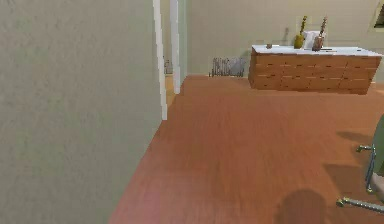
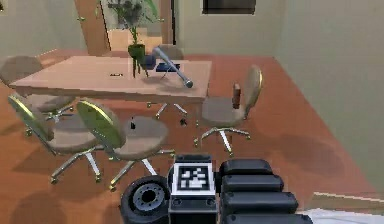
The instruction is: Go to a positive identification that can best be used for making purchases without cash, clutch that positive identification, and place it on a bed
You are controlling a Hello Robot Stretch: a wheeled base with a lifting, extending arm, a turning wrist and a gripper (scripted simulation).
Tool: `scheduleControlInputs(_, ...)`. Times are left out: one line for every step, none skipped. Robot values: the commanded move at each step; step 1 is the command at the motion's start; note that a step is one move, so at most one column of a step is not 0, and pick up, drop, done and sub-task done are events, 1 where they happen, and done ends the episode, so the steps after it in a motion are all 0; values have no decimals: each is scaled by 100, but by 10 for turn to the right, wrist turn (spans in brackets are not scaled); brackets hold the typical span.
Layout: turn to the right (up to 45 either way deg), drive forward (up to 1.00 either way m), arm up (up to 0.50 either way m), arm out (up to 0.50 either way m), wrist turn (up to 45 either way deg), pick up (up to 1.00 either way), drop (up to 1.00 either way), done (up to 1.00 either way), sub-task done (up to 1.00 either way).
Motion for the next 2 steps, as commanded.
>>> scheduleControlInputs(30, 0, 0, 0, 0, 0, 0, 0, 0)
scheduleControlInputs(450, 0, 0, 0, 0, 0, 0, 0, 0)
